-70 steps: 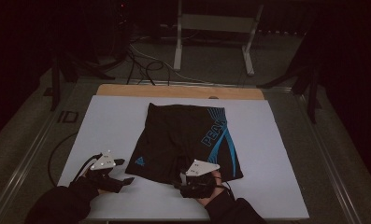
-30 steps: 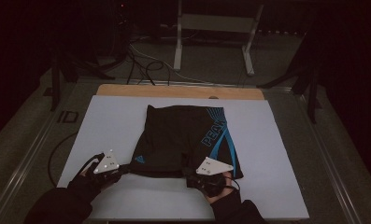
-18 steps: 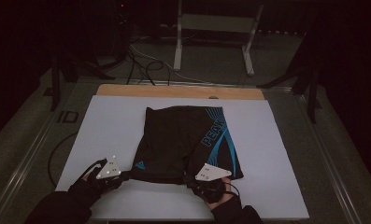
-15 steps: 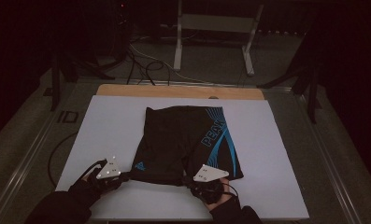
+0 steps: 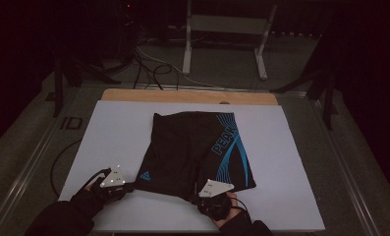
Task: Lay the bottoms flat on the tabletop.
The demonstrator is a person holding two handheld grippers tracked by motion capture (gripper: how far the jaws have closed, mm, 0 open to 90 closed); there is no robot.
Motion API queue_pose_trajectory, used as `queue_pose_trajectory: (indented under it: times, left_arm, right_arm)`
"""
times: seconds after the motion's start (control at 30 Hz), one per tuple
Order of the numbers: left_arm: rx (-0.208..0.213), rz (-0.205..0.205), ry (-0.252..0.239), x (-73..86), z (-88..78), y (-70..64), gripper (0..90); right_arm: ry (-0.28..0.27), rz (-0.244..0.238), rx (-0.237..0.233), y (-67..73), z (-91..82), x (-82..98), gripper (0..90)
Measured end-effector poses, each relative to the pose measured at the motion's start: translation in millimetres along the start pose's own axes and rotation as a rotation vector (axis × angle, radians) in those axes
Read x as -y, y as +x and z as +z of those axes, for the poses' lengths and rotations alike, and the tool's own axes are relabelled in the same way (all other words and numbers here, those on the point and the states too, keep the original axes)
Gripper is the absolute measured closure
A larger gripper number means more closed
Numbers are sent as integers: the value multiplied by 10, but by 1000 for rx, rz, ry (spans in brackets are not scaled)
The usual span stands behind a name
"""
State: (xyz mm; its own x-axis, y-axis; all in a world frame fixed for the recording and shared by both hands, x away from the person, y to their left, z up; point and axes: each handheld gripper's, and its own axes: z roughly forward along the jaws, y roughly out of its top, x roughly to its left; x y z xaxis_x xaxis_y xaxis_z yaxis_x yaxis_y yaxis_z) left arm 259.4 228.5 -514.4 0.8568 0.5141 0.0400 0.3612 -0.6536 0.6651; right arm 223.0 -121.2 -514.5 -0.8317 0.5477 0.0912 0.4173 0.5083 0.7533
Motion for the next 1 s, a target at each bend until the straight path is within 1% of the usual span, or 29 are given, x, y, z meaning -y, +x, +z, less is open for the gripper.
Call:
queue_pose_trajectory:
  times: [0.03, 0.1, 0.2, 0.23, 0.3, 0.33, 0.37, 0.4, 0.43, 0.47, 0.5, 0.53, 0.57, 0.6, 0.63, 0.67, 0.7, 0.73, 0.77, 0.8, 0.83, 0.87, 0.9, 0.93, 0.97, 1.0]
  left_arm:
    - [0, -5, -2, 1, -3, 6, 870]
    - [6, -6, -9, 4, -7, 7, 870]
    - [11, -2, -4, 6, 2, 3, 870]
    - [15, -7, -5, 2, 6, 6, 870]
    - [18, -7, -7, 1, 5, 9, 868]
    - [39, -13, -16, 9, 8, 13, 863]
    - [41, -14, -18, 17, 5, 19, 853]
    - [60, -25, -26, 26, 0, 31, 821]
    - [60, -25, -26, 26, 0, 31, 753]
    - [54, -38, -38, 42, -15, 44, 693]
    - [59, -45, -48, 46, -23, 48, 600]
    - [63, -53, -66, 47, -37, 56, 523]
    - [61, -64, -83, 44, -55, 65, 475]
    - [67, -71, -102, 36, -72, 65, 424]
    - [67, -71, -102, 36, -72, 65, 365]
    - [60, -80, -136, 9, -104, 66, 318]
    - [70, -88, -152, -5, -117, 71, 269]
    - [88, -94, -167, -17, -128, 77, 229]
    - [111, -101, -178, -28, -135, 85, 187]
    - [117, -106, -191, -38, -141, 90, 152]
    - [122, -108, -202, -46, -147, 90, 144]
    - [122, -108, -202, -46, -147, 90, 112]
    - [128, -109, -206, -54, -150, 91, 112]
    - [130, -112, -209, -66, -155, 91, 55]
    - [127, -117, -209, -72, -159, 91, 31]
    - [124, -125, -212, -77, -165, 97, 16]
  right_arm:
    - [4, 12, -6, 8, 2, 6, 863]
    - [15, 9, -8, 12, -15, 28, 863]
    - [9, 9, -12, 9, -31, 43, 863]
    - [14, 25, -13, 7, -35, 44, 858]
    - [21, 23, -9, 3, -23, 49, 853]
    - [10, 37, -19, -4, -14, 58, 823]
    - [0, 41, -40, -12, -20, 55, 760]
    - [-14, 37, -47, -20, -37, 46, 692]
    - [-39, 34, -44, -29, -66, 37, 656]
    - [-73, 30, -45, -54, -106, 24, 621]
    - [-104, 55, -26, -85, -149, 2, 562]
    - [-134, 59, -9, -130, -192, -17, 523]
    - [-162, 66, 5, -177, -235, -33, 502]
    - [-185, 82, 20, -232, -276, -50, 461]
    - [-185, 82, 20, -232, -276, -50, 461]
    - [-223, 96, 57, -329, -336, -78, 391]
    - [-239, 95, 74, -373, -361, -85, 368]
    - [-254, 100, 83, -416, -385, -91, 321]
    - [-258, 98, 79, -457, -403, -98, 257]
    - [-263, 89, 71, -493, -415, -101, 202]
    - [-275, 79, 75, -520, -432, -98, 171]
    - [-284, 71, 77, -550, -451, -94, 150]
    - [-284, 71, 77, -550, -451, -94, 150]
    - [-288, 69, 82, -612, -482, -87, 126]
    - [-303, 68, 55, -655, -505, -78, 105]
    - [-308, 69, 41, -689, -526, -71, 100]
